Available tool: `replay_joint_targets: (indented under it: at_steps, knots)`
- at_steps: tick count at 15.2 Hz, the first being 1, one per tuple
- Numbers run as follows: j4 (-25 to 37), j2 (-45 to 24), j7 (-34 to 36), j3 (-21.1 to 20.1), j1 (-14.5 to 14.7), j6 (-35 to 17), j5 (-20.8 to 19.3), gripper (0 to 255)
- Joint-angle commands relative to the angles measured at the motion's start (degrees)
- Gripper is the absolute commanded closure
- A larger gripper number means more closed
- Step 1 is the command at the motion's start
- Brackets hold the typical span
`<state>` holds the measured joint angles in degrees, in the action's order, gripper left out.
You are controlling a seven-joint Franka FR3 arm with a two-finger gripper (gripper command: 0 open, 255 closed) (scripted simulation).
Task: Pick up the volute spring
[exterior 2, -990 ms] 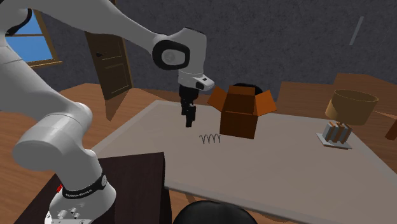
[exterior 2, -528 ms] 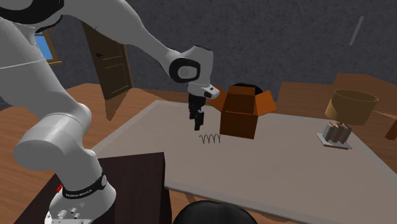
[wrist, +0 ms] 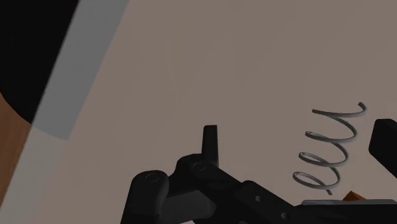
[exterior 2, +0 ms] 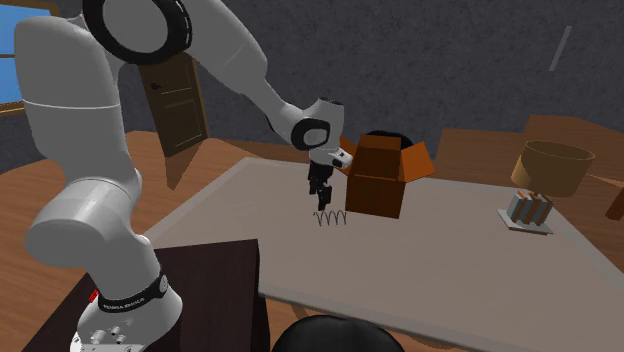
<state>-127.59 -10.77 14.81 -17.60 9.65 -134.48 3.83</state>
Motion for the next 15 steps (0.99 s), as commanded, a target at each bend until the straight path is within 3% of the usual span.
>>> replay_joint_targets:
  at_steps: [1, 8, 15]
  knots:
    - [3.1, -4.5, 1.7, 0.0, 1.1, -1.5, -1.7, 0]
    - [16.3, -19.9, 6.6, 1.6, 6.2, -4.1, -6.8, 0]
    - [33.7, -35.6, 9.2, 3.6, 11.6, -2.9, -9.8, 0]
